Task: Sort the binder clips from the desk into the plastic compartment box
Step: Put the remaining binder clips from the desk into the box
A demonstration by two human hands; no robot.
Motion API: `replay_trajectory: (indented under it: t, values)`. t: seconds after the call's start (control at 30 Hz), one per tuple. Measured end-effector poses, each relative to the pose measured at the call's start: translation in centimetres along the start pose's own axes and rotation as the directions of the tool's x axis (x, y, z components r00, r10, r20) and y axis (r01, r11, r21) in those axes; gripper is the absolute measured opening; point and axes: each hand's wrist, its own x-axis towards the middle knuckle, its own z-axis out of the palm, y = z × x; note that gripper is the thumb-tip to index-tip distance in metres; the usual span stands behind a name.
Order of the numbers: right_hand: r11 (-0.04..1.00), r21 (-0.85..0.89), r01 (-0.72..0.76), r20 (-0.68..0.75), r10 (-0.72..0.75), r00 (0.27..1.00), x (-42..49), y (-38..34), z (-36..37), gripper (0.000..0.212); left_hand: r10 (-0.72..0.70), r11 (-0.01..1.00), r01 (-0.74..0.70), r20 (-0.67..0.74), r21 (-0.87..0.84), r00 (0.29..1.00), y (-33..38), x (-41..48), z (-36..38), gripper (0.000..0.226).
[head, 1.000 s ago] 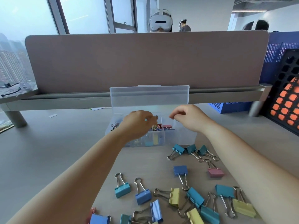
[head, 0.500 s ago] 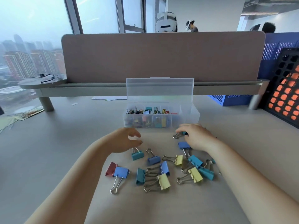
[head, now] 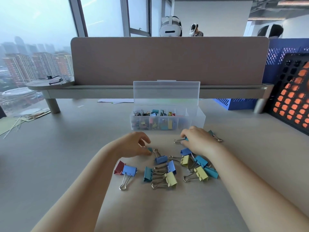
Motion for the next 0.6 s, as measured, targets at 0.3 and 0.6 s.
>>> replay_trajectory:
  t: [0.3,0.6]
  values:
    - [0.892,0.452,0.005,-0.055,0.023,0.998,-0.9,-3.0,-1.0,0.016,0.033,0.993,-0.029,-0.025,0.119,0.999,-0.3,-0.6,0.6,0.054]
    - [0.747,0.655,-0.116,0.056,0.105,0.993,-2.3,-4.5,-0.6,0.027,0.106,0.988,-0.075,-0.236,0.137,0.966,0.6,-0.8,2.3,0.019]
